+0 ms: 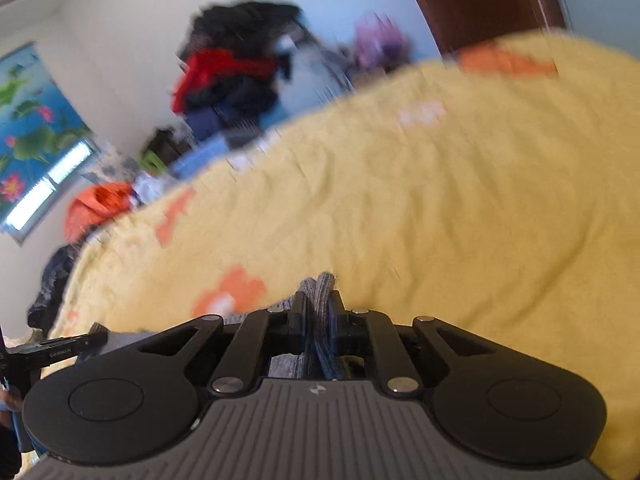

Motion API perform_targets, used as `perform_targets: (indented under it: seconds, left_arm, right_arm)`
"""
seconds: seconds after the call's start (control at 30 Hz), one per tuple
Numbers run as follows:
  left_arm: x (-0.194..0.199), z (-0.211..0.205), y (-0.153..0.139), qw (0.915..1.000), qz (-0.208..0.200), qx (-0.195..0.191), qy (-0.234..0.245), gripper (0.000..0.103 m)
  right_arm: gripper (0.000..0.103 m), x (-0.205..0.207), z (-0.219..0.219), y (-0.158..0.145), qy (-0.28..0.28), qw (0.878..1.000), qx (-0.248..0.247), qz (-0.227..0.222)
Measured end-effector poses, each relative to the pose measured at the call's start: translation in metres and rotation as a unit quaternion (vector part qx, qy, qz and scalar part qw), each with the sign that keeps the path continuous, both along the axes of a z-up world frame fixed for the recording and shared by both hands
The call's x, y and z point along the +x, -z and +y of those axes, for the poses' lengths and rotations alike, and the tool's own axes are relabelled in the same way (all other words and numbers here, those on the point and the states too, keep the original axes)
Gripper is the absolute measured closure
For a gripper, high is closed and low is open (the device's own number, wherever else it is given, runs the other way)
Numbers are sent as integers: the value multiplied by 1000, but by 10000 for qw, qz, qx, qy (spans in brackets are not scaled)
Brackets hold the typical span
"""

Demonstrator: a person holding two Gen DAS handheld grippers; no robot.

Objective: Fold small clothes

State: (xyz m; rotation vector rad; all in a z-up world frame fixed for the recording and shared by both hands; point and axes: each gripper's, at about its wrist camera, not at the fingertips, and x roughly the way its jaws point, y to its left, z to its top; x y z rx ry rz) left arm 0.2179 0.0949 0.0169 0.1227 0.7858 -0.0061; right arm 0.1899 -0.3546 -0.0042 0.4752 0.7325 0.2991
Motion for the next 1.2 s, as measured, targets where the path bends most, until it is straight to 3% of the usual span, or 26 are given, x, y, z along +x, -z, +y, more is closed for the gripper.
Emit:
perform_targets:
  seconds: [0.1, 0.2, 0.23, 0.27, 0.33, 0.37, 0.43, 0.57, 0.63, 0.7, 0.8, 0.87, 1.03, 1.1, 1.2]
  left_arm:
    - [-6, -5, -6, 9997, -128, 172, -95, 90]
    - [-19, -7, -24, 9970, -262, 497, -530, 71]
    - [-31, -7, -33, 9957, -495, 468, -631, 58]
    - [-42, -10, -41, 9943, -773, 384, -618, 38]
    - [-62, -23, -51, 9911, -1212, 132, -540, 12]
    - [-66, -34, -51, 9907, -1288, 71, -435, 12]
    - [-66, -59, -43, 9943, -1054, 145, -39, 12]
    - [-47, -77, 1, 9985, -401, 366, 85, 12]
    - [-48, -61, 7, 9989, -473, 36, 66, 11]
    - [-47, -52, 9, 9989, -441, -67, 112, 11]
    - [-40, -46, 12, 9991, -385, -160, -4, 0]
    - [-38, -44, 13, 9990, -337, -254, -120, 0]
    - [-44, -51, 11, 9989, -443, -9, -177, 0]
    - [-45, -53, 11, 9987, -460, 25, -205, 0]
    - [-45, -53, 11, 9987, -457, 18, -203, 0]
  right_arm:
    - [84, -2, 8, 6, 81, 9997, -220, 18]
    - [54, -4, 9, -3, 238, 9993, -266, 127]
    - [43, -10, 10, -12, 454, 9979, -453, 45]
    - [38, -17, 14, -22, 662, 9956, -653, -126]
    - [30, -37, 22, -40, 770, 9927, -693, -621]
    - [26, -44, 30, -44, 654, 9931, -622, -750]
    - [22, -48, 54, -42, 307, 9944, -663, -762]
    - [26, -38, 99, -16, -130, 9888, -1403, -500]
    - [27, -35, 103, -2, -186, 9842, -1720, -369]
    - [25, -44, 94, 6, -205, 9791, -1922, -632]
    - [25, -50, 72, 6, -9, 9859, -1522, -694]
    - [21, -46, 80, 5, -6, 9817, -1769, -708]
    - [19, -46, 94, 0, 100, 9748, -2139, -628]
    - [18, -62, 97, -13, 431, 9728, -2181, -659]
    - [14, -84, 106, -16, 264, 9722, -2197, -761]
